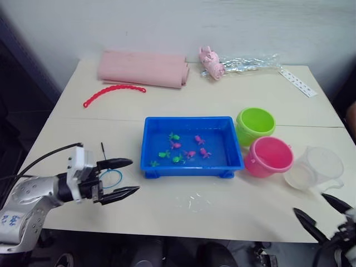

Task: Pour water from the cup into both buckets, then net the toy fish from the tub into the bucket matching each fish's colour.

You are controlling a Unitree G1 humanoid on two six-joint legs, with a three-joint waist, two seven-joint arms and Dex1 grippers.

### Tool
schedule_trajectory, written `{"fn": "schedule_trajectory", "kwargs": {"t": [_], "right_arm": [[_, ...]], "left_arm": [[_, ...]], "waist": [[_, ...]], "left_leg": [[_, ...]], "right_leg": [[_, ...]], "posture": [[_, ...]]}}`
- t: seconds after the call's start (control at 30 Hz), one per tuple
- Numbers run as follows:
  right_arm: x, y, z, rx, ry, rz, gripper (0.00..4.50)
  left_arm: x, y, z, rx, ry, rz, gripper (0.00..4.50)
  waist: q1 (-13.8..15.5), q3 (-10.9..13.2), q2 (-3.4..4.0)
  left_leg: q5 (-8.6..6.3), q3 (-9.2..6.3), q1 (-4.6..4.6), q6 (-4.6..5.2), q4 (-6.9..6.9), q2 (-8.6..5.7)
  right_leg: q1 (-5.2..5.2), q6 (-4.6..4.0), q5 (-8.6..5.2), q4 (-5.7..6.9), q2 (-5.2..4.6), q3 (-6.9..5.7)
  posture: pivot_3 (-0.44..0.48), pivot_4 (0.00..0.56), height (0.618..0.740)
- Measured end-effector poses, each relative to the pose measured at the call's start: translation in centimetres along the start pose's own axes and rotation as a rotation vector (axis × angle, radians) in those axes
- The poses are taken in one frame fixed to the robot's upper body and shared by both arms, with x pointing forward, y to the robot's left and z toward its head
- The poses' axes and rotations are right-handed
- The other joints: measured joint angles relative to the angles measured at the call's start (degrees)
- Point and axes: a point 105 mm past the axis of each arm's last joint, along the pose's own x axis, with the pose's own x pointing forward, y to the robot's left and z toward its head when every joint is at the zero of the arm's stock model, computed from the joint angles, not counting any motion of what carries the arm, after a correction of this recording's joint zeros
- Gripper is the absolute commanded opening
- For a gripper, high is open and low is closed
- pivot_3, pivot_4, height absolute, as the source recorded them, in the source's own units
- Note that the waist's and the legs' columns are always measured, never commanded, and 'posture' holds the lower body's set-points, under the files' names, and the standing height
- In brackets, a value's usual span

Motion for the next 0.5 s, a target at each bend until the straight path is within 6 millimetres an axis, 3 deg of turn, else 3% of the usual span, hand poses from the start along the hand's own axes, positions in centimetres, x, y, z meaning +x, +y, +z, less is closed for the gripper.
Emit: {"fn": "schedule_trajectory", "kwargs": {"t": [0.13, 0.23, 0.5], "right_arm": [[-2.6, -1.9, -2.9, 0.104, 0.017, -0.266, 4.50], [-3.2, -2.4, -4.7, 0.169, 0.032, -0.379, 4.50], [0.5, -5.2, -5.8, 0.269, -0.055, -0.548, 4.50]], "left_arm": [[1.6, 0.0, 1.4, 0.024, -0.044, -0.059, 4.36], [2.3, 0.1, 2.1, 0.040, -0.061, -0.077, 4.36], [3.8, 0.1, 2.7, 0.042, -0.078, -0.103, 4.36]], "waist": [[-0.6, 0.0, 0.06], [-1.3, 0.0, 0.10], [-2.0, -0.1, 0.21]], "left_leg": [[-0.05, 0.03, 0.06, -0.22, -0.07, 0.02], [-0.03, 0.03, 0.07, -0.27, -0.13, 0.03], [0.16, 0.12, 0.14, -0.04, -0.12, 0.14]], "right_leg": [[-0.03, -0.06, -0.02, 0.01, 0.05, 0.12], [-0.07, -0.08, -0.03, 0.02, 0.08, 0.15], [-0.11, -0.13, -0.06, 0.17, 0.24, 0.27]], "posture": [[0.000, 0.150, 0.740], [0.000, 0.150, 0.740], [0.000, 0.150, 0.740]]}}
